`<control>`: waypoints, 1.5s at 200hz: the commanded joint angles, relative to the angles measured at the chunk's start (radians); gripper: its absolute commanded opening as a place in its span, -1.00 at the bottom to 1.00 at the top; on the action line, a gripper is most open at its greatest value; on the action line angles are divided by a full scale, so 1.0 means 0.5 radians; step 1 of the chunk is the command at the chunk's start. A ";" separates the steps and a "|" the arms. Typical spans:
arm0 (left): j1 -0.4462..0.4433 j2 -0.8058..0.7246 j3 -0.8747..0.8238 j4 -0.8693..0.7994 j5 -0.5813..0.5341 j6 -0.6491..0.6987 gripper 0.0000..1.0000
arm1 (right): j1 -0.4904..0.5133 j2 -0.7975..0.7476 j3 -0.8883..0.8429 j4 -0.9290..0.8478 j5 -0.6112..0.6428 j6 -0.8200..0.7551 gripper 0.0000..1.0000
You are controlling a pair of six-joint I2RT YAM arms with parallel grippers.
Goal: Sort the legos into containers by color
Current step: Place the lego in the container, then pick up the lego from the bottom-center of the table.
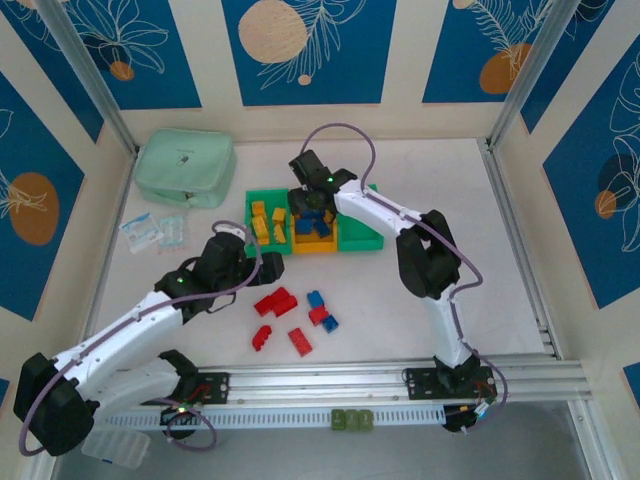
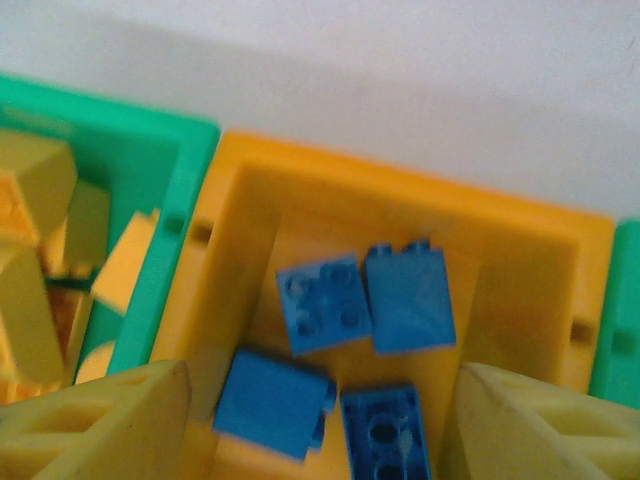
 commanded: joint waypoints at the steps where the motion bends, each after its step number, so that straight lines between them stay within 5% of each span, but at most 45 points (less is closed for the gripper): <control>1: 0.027 -0.072 0.019 -0.086 0.038 -0.030 0.99 | 0.067 -0.280 -0.171 0.019 -0.093 -0.013 0.45; 118: 0.021 -0.131 -0.117 -0.028 0.202 -0.061 0.99 | 0.363 -0.841 -1.122 -0.109 -0.285 0.401 0.62; 231: 0.000 -0.017 -0.215 0.190 0.232 -0.177 0.99 | 0.523 -0.720 -1.385 0.075 -0.451 0.599 0.68; 300: -0.001 -0.006 -0.224 0.183 0.251 -0.176 0.99 | 0.554 -0.592 -1.377 0.085 -0.418 0.609 0.31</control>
